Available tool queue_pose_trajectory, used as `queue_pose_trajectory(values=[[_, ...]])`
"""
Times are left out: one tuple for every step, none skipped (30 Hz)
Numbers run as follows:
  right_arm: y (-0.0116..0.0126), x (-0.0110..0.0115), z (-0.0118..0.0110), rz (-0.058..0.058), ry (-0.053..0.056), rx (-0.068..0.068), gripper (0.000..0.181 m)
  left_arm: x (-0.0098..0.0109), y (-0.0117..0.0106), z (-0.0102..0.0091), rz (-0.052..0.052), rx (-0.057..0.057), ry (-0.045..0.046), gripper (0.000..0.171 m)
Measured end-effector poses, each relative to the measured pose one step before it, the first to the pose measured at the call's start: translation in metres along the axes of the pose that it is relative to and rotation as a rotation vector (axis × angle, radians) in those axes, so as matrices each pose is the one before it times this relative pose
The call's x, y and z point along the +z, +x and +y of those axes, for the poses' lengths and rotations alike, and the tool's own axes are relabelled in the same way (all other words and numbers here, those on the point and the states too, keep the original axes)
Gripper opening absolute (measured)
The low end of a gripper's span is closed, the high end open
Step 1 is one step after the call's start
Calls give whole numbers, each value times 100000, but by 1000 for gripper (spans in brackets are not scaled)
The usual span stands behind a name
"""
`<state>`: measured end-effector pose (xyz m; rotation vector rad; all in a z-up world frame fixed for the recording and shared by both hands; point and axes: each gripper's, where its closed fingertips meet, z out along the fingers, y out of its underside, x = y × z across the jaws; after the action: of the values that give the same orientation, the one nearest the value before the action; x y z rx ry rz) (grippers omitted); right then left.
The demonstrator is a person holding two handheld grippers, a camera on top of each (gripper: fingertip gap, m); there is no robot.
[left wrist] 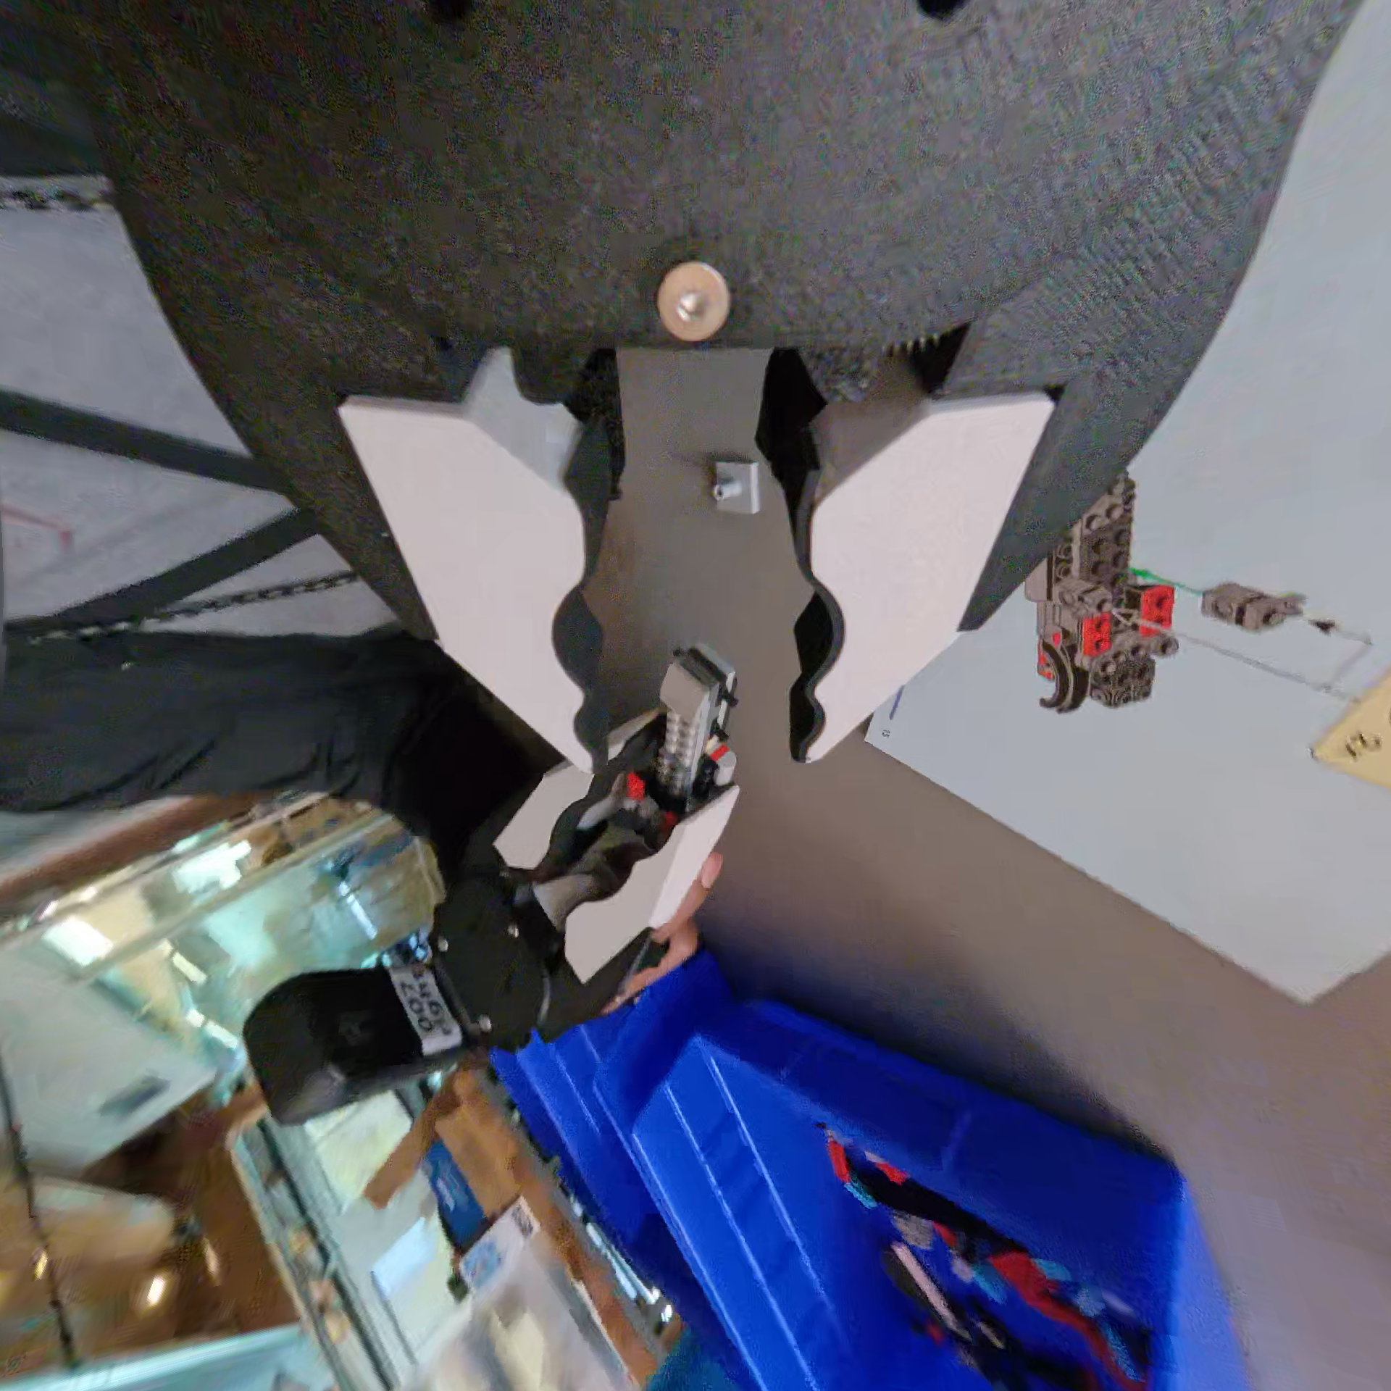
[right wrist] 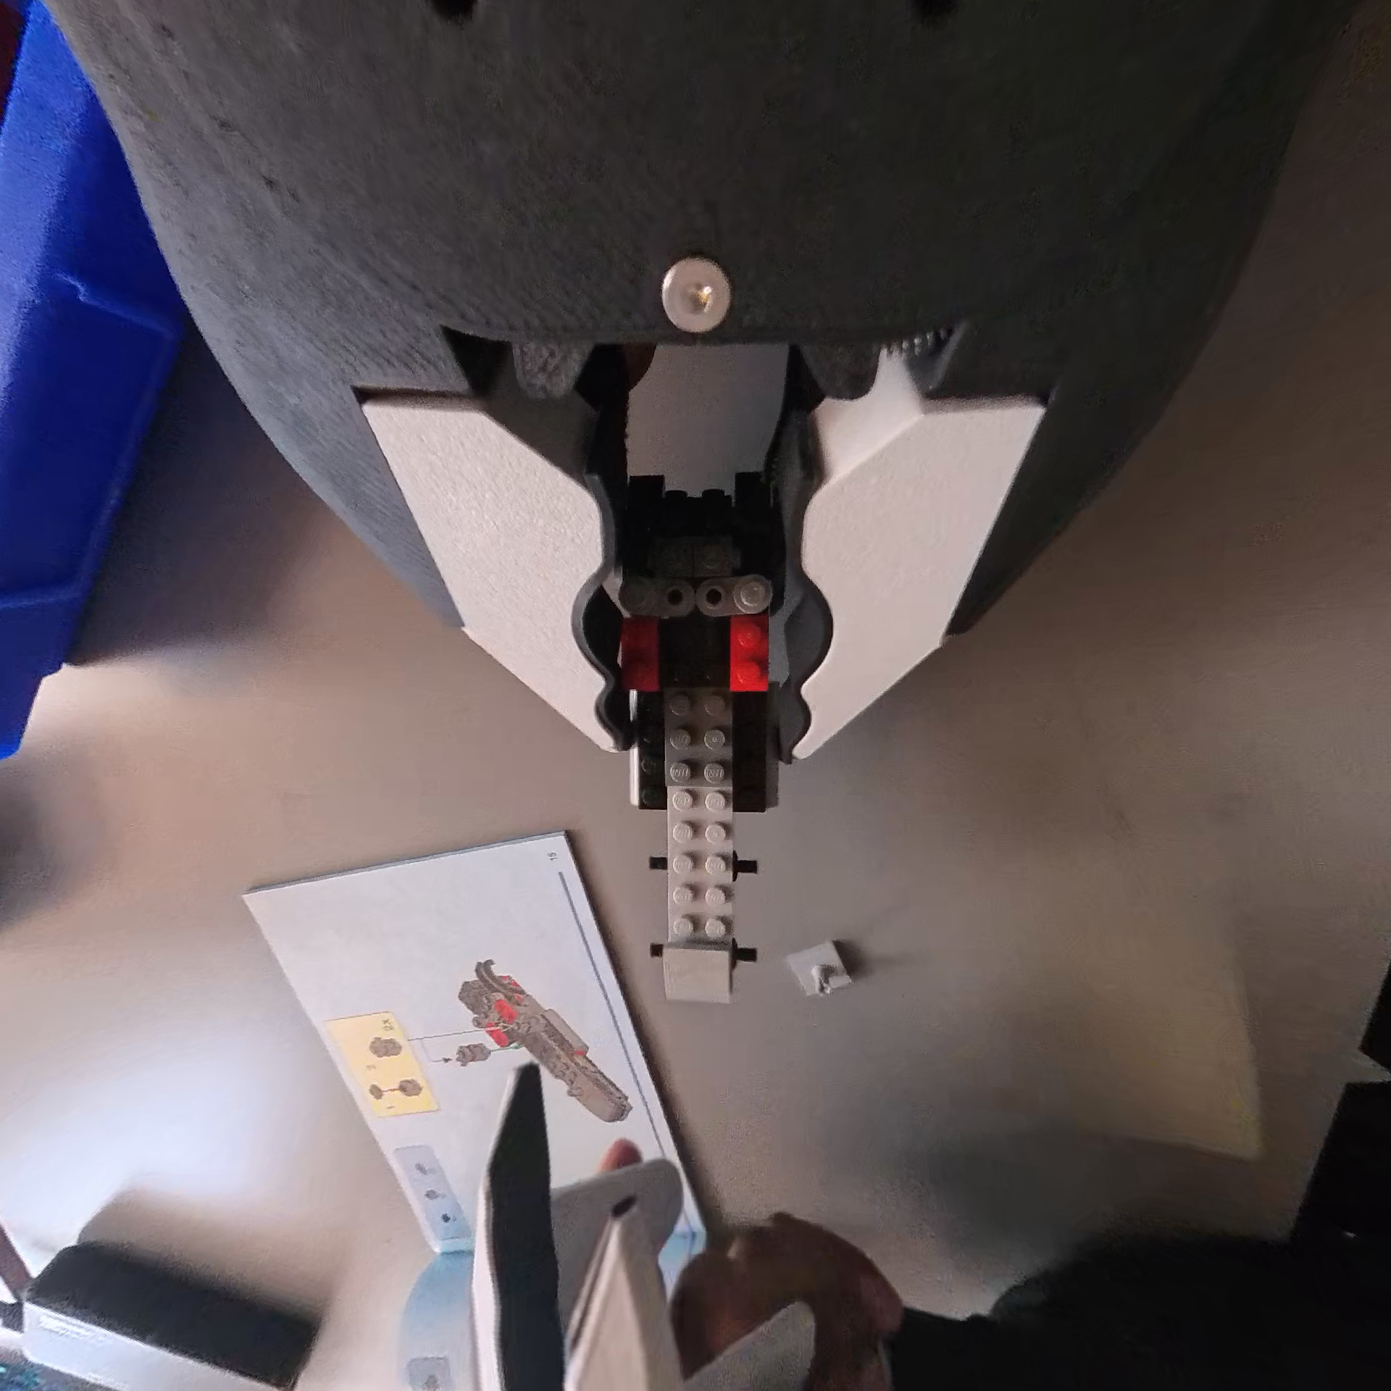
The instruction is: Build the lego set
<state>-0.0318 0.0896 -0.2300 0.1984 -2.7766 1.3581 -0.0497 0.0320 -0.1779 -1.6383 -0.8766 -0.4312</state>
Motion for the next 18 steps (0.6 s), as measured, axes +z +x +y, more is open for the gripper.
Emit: queue_pose_trajectory(values=[[98,9,1,715,-234,97,41,86,-333,146,-154,-3858,446,50],[116,21,17,770,-372,95,40,157,-285,178,234,-4541,183,50],[137,10,7,931,-318,111,40,183,-87,100,1555,-4196,708,50],[167,-3,-26,1154,-106,140,41,224,52,97,1856,-3216,286,50],[182,-26,-52,1329,-52,173,41,241,26,188,846,-1782,-554,50],[194,-42,-66,1479,-224,85,41,248,-210,241,-1118,-707,-1000,50],[199,-72,-84,1639,-241,-32,41,204,-280,208,-1403,-551,-853,50],[167,-60,-112,1490,-52,-6,40,149,-115,135,-64,-1061,-462,50],[110,-52,-146,1068,140,-6,41,94,-60,44,333,-1018,-45,50],[46,-53,-173,746,388,-138,40,58,-65,33,87,-616,-6,50],[10,-32,-141,446,437,-167,40,29,-87,15,-21,-599,18,50],[-10,-24,-95,283,282,-130,40,3,47,-7,642,-477,170,50],[11,4,-25,317,-13,-203,40,17,67,-21,749,-572,210,50],[27,15,25,342,-235,-307,40,25,31,-13,496,-457,211,50],[24,18,52,296,-264,-272,40,36,5,21,393,-456,39,49],[29,20,51,287,-252,-221,40,62,19,22,628,-609,9,49],[54,8,48,373,-235,-239,40,65,22,41,802,-677,-31,49],[60,5,34,411,-188,-230,40,82,26,38,814,-710,-76,48]])
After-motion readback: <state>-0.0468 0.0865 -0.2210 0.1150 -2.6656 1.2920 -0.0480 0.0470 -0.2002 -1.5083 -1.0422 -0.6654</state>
